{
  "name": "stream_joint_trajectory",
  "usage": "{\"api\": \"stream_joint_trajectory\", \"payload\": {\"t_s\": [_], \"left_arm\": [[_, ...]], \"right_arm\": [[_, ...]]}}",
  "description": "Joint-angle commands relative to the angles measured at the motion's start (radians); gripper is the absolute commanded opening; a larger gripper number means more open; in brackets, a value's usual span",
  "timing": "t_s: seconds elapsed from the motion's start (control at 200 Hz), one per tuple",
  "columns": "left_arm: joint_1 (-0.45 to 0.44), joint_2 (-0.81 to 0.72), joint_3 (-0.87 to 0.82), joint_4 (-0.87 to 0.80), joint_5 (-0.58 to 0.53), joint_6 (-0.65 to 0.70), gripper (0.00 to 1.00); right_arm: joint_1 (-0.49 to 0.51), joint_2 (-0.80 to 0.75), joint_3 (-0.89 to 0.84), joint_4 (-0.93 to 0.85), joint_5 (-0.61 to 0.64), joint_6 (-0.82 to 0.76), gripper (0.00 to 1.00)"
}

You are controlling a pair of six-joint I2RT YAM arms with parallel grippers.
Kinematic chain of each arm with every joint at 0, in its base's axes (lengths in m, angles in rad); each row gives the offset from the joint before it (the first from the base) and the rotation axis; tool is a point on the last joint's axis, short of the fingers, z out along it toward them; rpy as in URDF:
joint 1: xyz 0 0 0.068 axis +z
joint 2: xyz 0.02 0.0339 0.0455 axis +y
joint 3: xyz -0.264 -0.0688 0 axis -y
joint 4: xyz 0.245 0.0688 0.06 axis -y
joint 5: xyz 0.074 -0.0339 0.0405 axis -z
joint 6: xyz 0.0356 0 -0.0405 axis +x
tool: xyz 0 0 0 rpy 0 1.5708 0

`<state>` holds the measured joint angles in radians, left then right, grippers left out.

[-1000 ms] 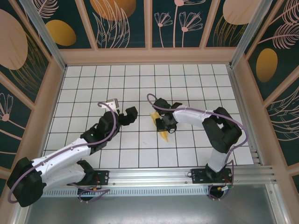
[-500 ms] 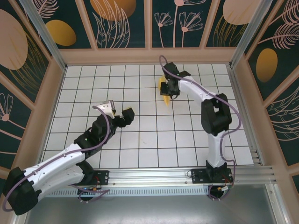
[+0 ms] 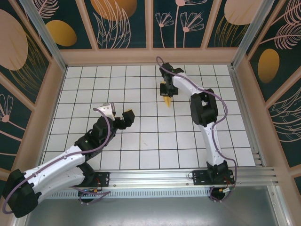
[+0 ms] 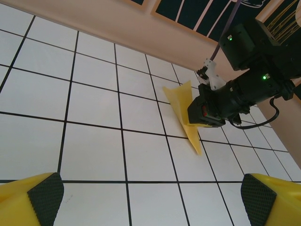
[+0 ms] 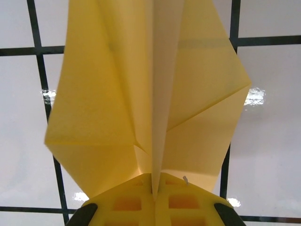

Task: Fold a paper plane with a square sheet of paper (fold left side to right side)
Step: Place the paper plane at the top-center of the table.

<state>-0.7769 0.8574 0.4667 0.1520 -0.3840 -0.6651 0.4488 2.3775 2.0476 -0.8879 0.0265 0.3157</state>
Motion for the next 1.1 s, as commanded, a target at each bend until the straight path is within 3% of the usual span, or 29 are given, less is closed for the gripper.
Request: {"api": "stream_joint_trajectory", "payload": {"t_s": [0.0,0.52,1.091], "left_arm": [[0.004,-0.004,-0.012,-0.014,-0.028,0.014,0.98],[0.004,0.000,-0.007,-0.029,-0.013,0.012,0.98],[0.005,0.005,-0.002,-0.042,-0.023,0.009,0.98]], "right_arm": [[0.010,0.025,0.028,-0.048,0.007,-0.009,0.07],[0.028,0.048,-0.019,-0.033,-0.007,0.001,0.19],[0.036,-0.010,-0.016,-0.049,0.033,0.029,0.20]]}}
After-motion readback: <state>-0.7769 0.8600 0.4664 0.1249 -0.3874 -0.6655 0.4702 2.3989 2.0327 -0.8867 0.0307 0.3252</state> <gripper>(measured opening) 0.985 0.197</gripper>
